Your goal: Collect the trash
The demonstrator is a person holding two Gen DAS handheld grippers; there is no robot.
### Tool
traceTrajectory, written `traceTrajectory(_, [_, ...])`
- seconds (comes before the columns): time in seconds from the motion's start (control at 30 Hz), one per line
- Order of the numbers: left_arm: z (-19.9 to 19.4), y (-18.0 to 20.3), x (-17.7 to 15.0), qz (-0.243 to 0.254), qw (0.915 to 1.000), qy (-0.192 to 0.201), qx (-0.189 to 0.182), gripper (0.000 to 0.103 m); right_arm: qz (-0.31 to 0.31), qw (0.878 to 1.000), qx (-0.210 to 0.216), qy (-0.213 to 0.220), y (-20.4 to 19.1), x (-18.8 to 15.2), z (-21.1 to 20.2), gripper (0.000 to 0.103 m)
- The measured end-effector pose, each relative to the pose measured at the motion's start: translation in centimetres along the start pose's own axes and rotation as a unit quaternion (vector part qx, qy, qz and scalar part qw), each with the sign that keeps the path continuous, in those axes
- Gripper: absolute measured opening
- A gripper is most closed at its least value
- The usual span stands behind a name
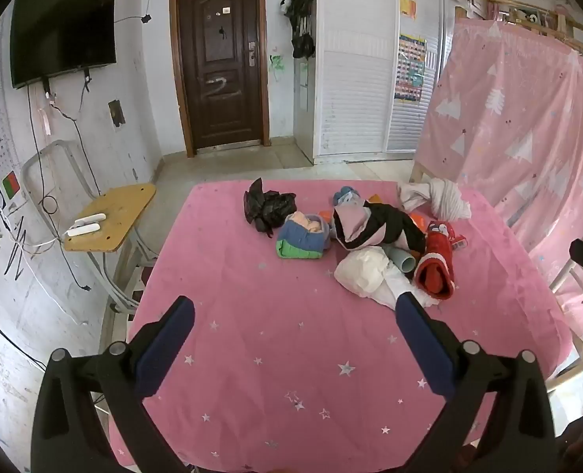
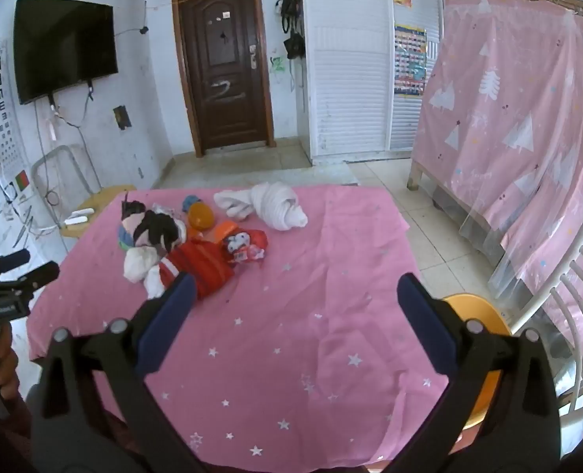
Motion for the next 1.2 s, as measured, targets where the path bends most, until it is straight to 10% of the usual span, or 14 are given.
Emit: traceTrajectory(1.2, [-0.01, -0.02, 0.01, 0.003, 1.0, 0.001, 0.004, 0.094, 0.001, 1.0, 0.002, 0.003, -0.07, 0.06, -0.03, 0.099])
Point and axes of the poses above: each gripper's, at about its wrist camera, not at the fingertips, and z roughly the way its jaws point, y to its right, x to its top, the point moved 8 cm from there along z, roughly the way its jaws point, and after that the axes turned 3 degrees about -y, right-handed, at the moved point
